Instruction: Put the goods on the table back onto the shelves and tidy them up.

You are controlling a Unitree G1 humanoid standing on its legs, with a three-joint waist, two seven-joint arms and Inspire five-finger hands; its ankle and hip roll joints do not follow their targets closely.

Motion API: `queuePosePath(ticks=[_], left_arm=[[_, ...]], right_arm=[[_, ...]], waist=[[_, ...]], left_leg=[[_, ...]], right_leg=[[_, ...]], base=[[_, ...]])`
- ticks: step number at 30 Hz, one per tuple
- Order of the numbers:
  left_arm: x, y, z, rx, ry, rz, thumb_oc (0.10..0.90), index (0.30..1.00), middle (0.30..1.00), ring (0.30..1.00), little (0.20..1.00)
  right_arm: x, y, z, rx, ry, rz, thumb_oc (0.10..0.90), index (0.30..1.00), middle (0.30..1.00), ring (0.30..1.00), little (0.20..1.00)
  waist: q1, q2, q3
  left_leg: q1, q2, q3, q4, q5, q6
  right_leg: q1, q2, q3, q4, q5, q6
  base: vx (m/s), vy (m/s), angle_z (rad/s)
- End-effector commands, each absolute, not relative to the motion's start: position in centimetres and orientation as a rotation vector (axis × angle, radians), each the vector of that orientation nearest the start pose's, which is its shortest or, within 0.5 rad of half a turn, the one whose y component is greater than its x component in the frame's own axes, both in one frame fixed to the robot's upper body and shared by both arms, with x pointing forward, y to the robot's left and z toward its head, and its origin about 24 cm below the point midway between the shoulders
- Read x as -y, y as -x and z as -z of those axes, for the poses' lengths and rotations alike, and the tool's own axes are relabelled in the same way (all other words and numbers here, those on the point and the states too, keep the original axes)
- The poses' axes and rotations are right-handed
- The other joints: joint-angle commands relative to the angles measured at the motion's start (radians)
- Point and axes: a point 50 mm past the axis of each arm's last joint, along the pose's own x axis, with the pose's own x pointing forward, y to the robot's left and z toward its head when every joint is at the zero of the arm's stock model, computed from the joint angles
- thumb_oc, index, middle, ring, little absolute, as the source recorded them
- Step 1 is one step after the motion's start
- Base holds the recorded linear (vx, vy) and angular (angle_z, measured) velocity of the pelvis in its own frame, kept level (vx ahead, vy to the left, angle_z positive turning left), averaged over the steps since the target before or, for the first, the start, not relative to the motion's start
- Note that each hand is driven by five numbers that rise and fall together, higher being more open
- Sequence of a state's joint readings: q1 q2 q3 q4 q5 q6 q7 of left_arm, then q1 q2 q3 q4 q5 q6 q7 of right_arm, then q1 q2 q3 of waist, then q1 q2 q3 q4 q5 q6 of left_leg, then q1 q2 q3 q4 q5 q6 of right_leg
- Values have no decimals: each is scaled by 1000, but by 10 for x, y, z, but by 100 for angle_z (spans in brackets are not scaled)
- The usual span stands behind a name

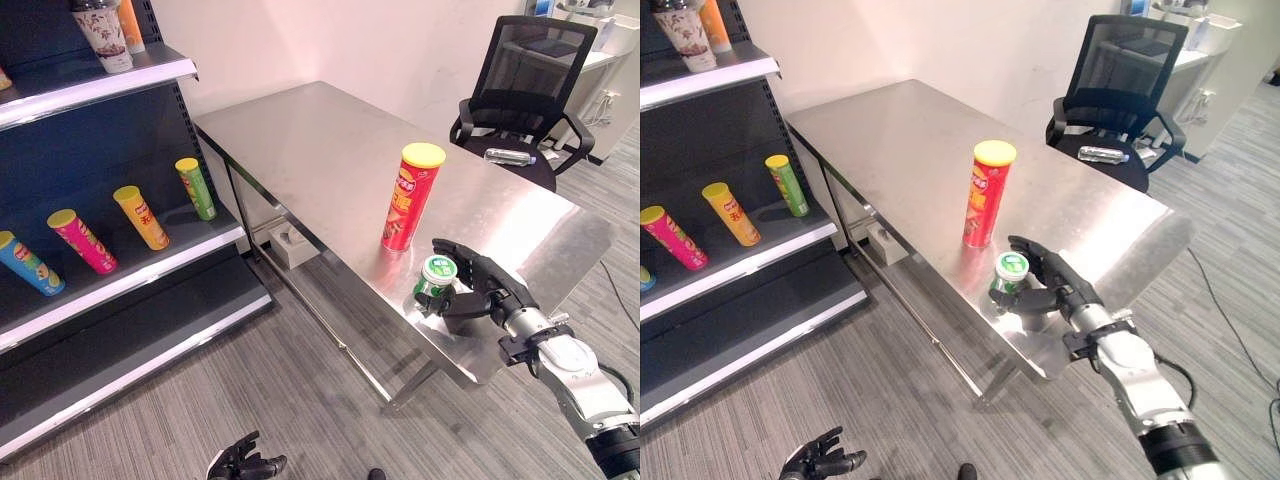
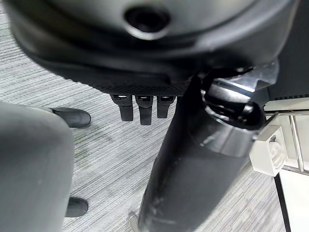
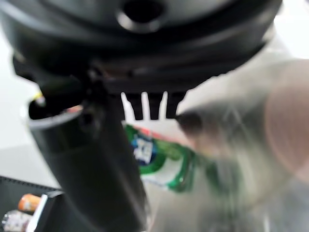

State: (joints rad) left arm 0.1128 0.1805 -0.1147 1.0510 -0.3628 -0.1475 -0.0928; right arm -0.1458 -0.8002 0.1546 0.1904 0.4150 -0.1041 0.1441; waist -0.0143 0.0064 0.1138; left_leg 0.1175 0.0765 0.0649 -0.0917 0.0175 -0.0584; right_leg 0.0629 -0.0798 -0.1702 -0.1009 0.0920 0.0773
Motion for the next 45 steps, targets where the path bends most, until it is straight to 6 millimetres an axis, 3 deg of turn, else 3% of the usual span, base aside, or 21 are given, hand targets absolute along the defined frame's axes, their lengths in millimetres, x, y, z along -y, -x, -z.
queuePosePath(ticks=[1, 16, 17, 19, 22, 26, 27, 29, 32, 33, 34, 35, 36, 38, 39, 40, 42, 45], left_arm=[[-214, -124, 146, -901, 71, -103, 800, 900, 900, 900, 900], [-218, -125, 145, -889, 83, -123, 800, 900, 900, 900, 900], [-220, -129, 143, -876, 75, -124, 800, 900, 900, 900, 900], [-220, -130, 142, -872, 70, -118, 800, 900, 900, 900, 900], [-219, -133, 142, -871, 58, -107, 800, 900, 900, 900, 900], [-216, -137, 141, -861, 58, -102, 800, 900, 900, 900, 900], [-216, -137, 141, -861, 59, -102, 800, 900, 900, 900, 900], [-217, -133, 142, -874, 49, -99, 800, 900, 900, 900, 900], [-217, -133, 142, -874, 46, -98, 800, 900, 900, 900, 900], [-218, -133, 141, -871, 32, -87, 800, 900, 900, 900, 900], [-218, -140, 138, -850, 25, -77, 800, 900, 900, 900, 900], [-216, -142, 137, -844, 26, -71, 800, 900, 900, 900, 900], [-217, -142, 137, -843, 26, -72, 800, 900, 900, 900, 900], [-211, -145, 137, -845, 38, -49, 800, 900, 900, 900, 900], [-211, -145, 137, -845, 38, -49, 800, 900, 900, 900, 900], [-212, -140, 138, -848, 48, -62, 800, 900, 900, 900, 900], [-211, -141, 139, -856, 39, -58, 800, 900, 900, 900, 900], [-212, -142, 138, -857, 25, -46, 800, 900, 900, 900, 900]], right_arm=[[257, -301, -133, 172, 433, -187, 400, 300, 300, 300, 300], [265, -301, -139, 169, 560, -141, 400, 300, 300, 300, 300], [255, -294, -162, 271, 523, -210, 400, 300, 300, 300, 300], [246, -287, -179, 346, 483, -283, 400, 300, 300, 300, 300], [212, -275, -226, 552, 476, -485, 400, 300, 300, 300, 300], [179, -263, -260, 722, 459, -632, 400, 300, 300, 300, 300], [178, -263, -261, 722, 459, -633, 400, 300, 300, 300, 300], [147, -249, -289, 874, 468, -759, 400, 300, 300, 300, 300], [143, -248, -292, 889, 460, -775, 400, 300, 300, 300, 300], [134, -244, -301, 943, 450, -800, 400, 300, 300, 300, 300], [129, -242, -311, 1004, 466, -774, 400, 300, 300, 300, 300], [129, -243, -313, 1027, 475, -737, 400, 300, 300, 300, 300], [129, -243, -314, 1028, 475, -737, 400, 300, 300, 300, 300], [124, -254, -316, 1044, 524, -644, 400, 300, 300, 300, 300], [124, -254, -316, 1044, 524, -644, 400, 300, 300, 300, 300], [117, -260, -319, 1051, 575, -628, 400, 300, 300, 300, 300], [122, -268, -316, 1022, 532, -582, 400, 300, 300, 300, 300], [128, -282, -311, 991, 534, -491, 400, 300, 300, 300, 300]], waist=[[20, -35, -38], [16, -42, -30], [10, -42, -30], [11, -43, -32], [14, -49, -40], [28, -56, -44], [27, -56, -44], [56, -64, -38], [59, -65, -34], [75, -69, -19], [82, -79, 5], [72, -83, 11], [71, -84, 9], [57, -81, 0], [57, -81, 0], [83, -67, -11], [80, -64, -36], [89, -61, -49]], left_leg=[[0, 31, 20, 4, 1, -43], [9, 33, 32, 4, -3, -42], [9, 35, 34, 4, -1, -44], [9, 37, 31, 4, 0, -48], [7, 44, 27, 4, 6, -60], [1, 57, 10, 4, 21, -77], [1, 57, 10, 4, 21, -77], [-13, 78, -19, 4, 53, -101], [-16, 81, -28, 4, 61, -104], [-33, 90, -44, 11, 101, -117], [-92, 95, -11, 77, 124, -120], [-122, 102, 53, 103, 128, -108], [-126, 102, 52, 107, 126, -108], [-117, 127, 267, 119, 96, -80], [-117, 127, 268, 119, 96, -80], [-104, 80, 181, 85, 78, -64], [-78, 65, 200, 40, 65, -45], [-55, 18, 169, 9, 44, -10]], right_leg=[[85, -36, -1, 14, -84, 61], [85, -35, 7, 14, -83, 62], [85, -33, 7, 14, -84, 62], [86, -32, 4, 14, -86, 61], [91, -24, -4, 14, -91, 57], [97, -9, -18, 14, -101, 45], [97, -9, -19, 14, -101, 45], [101, 11, -40, 14, -116, 28], [104, 16, -48, 14, -120, 24], [107, 22, -70, 14, -125, 17], [110, 7, -109, 14, -119, 14], [111, -2, -136, 14, -117, 15], [109, -3, -137, 14, -117, 15], [112, -21, -170, 14, -116, 26], [112, -21, -170, 14, -116, 27], [118, -31, -163, 14, -114, 38], [135, -49, -195, 14, -108, 49], [144, -101, -233, 81, -120, 64]], base=[[0, 0, 0], [-1, -1, 0], [-19, -17, -4], [0, 0, 0], [-6, -61, 3], [1, -72, 7], [-7, -79, 17], [-34, -166, 17], [-21, -76, 27], [-99, -88, 35], [-140, -86, 42], [-114, -23, 93], [-66, 15, 163], [-24, 72, 125], [66, 162, 23], [61, 105, 11], [135, 215, -17], [131, 262, 17]])
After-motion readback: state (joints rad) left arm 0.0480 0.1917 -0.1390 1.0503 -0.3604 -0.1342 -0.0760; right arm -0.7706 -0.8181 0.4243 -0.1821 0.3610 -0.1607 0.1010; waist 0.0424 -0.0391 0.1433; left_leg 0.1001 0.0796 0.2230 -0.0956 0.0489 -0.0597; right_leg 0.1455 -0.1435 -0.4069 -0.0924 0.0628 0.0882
